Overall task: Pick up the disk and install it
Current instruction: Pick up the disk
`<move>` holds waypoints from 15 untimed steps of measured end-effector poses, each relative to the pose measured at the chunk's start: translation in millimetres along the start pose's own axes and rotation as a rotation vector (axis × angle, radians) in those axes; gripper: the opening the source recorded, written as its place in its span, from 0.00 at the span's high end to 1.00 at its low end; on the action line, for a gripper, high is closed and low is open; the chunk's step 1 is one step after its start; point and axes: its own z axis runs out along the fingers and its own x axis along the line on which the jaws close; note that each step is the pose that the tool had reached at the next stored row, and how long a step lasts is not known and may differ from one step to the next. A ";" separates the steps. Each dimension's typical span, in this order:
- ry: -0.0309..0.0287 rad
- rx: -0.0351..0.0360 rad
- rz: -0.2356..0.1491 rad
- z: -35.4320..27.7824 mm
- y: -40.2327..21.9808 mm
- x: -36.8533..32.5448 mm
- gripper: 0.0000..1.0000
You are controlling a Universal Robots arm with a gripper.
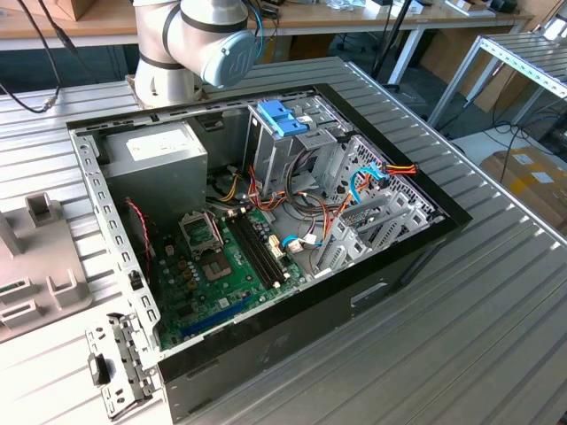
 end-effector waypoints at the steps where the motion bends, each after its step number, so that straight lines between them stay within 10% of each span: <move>1: 0.0000 0.0000 0.000 -1.0 0.0 0.0 0.63; 15: 0.0000 0.0000 0.000 -21.1 0.4 -0.7 0.63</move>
